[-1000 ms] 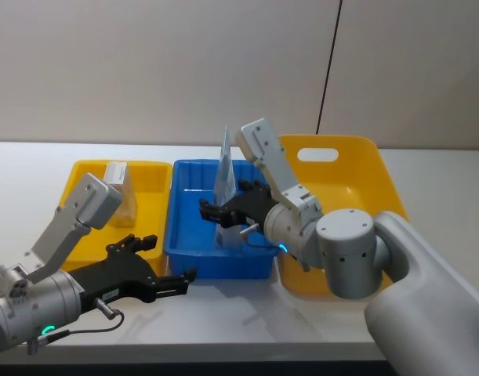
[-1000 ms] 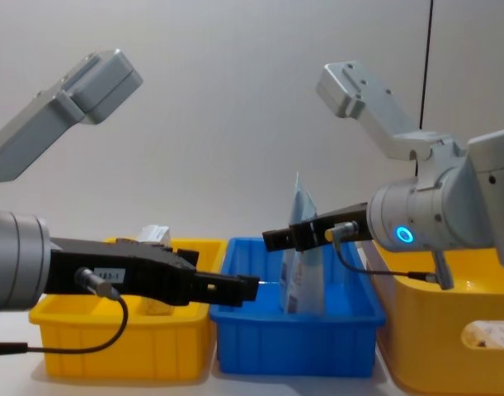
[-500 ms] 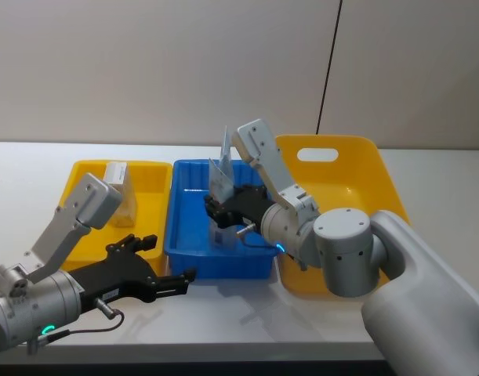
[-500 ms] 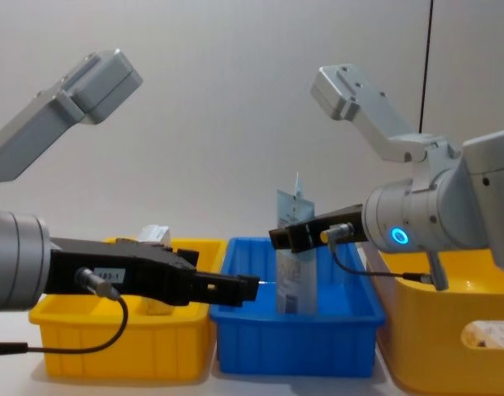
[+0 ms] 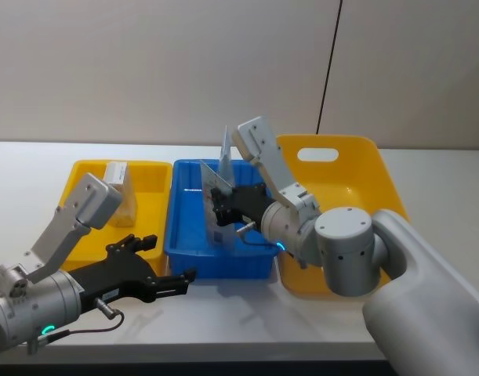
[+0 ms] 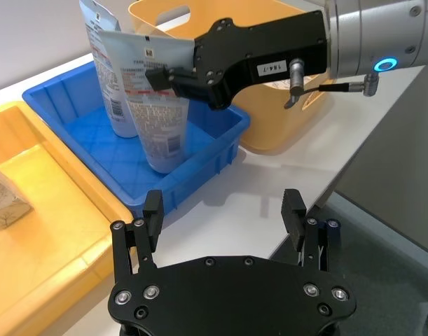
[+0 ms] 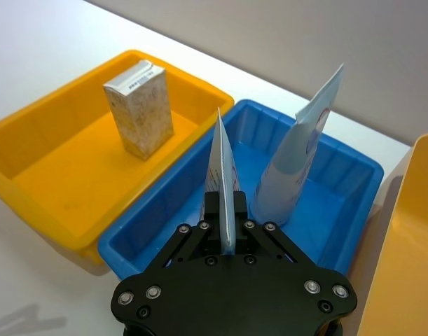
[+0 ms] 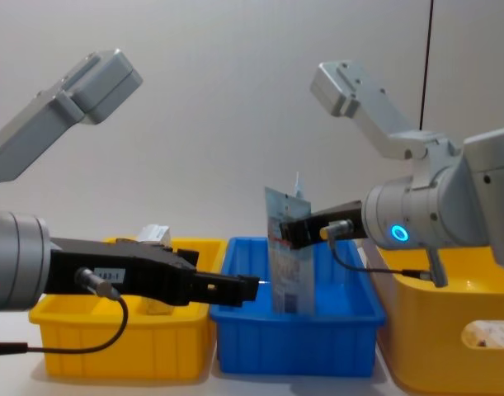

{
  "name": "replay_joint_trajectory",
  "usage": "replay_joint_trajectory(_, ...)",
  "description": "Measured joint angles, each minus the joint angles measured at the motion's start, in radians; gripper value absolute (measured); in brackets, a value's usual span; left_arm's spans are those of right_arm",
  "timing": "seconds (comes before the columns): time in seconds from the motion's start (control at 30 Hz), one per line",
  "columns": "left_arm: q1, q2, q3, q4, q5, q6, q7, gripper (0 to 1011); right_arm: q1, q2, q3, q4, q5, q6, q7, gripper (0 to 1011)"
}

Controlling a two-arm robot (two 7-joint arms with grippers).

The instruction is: Bimanual collaborative sorting of washing and personal care products

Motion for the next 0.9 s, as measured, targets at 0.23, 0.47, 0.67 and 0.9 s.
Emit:
replay_joint_trajectory(0.23, 0.000, 0.000, 0.000, 0.000, 0.000, 0.000, 0.000, 1001, -0.009, 0.017, 0.011, -0.042, 0.000, -0.035, 0.019, 70)
replay_joint_trajectory(0.47, 0.000, 0.000, 0.000, 0.000, 0.000, 0.000, 0.000, 1001, -0.020, 0.050, 0.043, -0.122, 0.015, -0.078, 0.054, 70)
replay_joint_trajectory(0.67, 0.000, 0.000, 0.000, 0.000, 0.000, 0.000, 0.000, 1002, -0.030, 0.079, 0.079, -0.189, 0.033, -0.107, 0.074, 62)
replay_joint_trajectory(0.9, 0.000, 0.000, 0.000, 0.000, 0.000, 0.000, 0.000, 1001, -0.050, 0.121, 0.142, -0.278, 0.053, -0.127, 0.082, 62)
